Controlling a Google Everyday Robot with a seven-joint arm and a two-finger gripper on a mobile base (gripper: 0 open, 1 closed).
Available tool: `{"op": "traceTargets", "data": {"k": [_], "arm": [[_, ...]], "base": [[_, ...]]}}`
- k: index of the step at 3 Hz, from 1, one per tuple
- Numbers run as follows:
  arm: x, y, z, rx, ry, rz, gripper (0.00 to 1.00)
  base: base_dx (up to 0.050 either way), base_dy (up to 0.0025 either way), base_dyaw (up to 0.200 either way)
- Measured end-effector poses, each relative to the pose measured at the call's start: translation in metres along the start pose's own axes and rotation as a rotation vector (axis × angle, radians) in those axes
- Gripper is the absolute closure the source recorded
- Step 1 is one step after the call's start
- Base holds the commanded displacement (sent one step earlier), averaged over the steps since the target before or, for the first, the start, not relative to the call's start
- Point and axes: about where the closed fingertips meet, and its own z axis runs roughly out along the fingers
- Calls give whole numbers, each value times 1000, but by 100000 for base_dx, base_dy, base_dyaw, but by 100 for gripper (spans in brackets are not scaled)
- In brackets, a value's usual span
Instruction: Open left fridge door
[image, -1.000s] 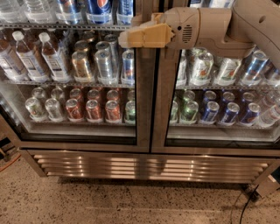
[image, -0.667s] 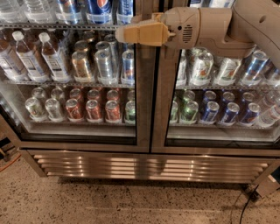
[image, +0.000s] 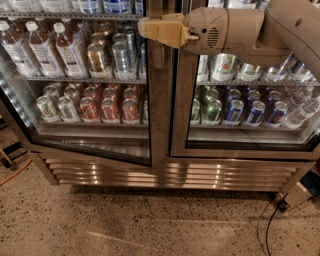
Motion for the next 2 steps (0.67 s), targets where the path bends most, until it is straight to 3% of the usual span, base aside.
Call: {"op": "traceTargets", "data": {"k": [2], "arm": [[0,0,0,0,0,0,100]], "base": [[-4998,-6,40]]}}
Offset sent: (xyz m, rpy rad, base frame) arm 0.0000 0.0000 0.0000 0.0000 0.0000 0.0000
